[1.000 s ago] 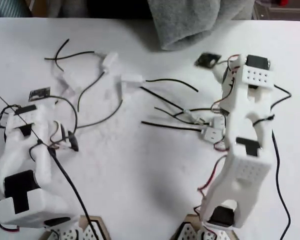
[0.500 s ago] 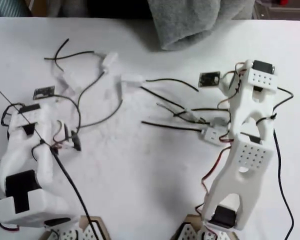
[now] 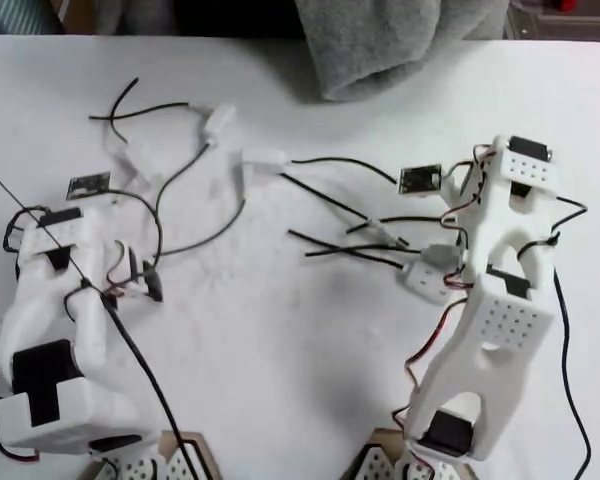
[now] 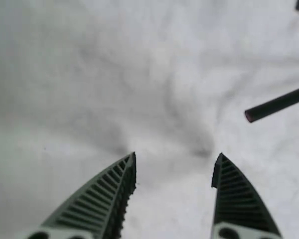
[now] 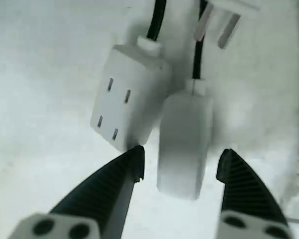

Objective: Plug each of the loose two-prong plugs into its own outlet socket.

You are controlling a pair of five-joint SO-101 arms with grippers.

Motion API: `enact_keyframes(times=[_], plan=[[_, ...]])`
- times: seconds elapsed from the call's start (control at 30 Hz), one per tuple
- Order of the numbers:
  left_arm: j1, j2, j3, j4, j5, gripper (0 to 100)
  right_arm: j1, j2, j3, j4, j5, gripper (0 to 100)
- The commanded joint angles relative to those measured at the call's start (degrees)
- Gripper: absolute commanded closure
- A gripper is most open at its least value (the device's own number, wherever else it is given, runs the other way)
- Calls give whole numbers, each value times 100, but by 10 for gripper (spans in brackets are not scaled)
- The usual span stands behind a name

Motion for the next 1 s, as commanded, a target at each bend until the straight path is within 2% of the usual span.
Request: enact_keyframes(times=[0.0,0.13,0.3,0.47,0.77,0.97], plan=[[48,-303,0,-35,44,755,40,-1147,949,-479,105,759],[48,-303,0,-35,44,755,31,-1710,2453,-1868,105,766],[48,-303,0,-26,44,755,-31,-2114,3974,-3565,97,896],[48,-303,0,-26,44,755,-92,-2202,4246,-4532,-730,918],[48,-303,0,-26,44,755,-136,-3582,3666,-3670,-1635,919],[48,-303,0,-35,44,755,-497,-4875,3648,-2985,-2251,919]])
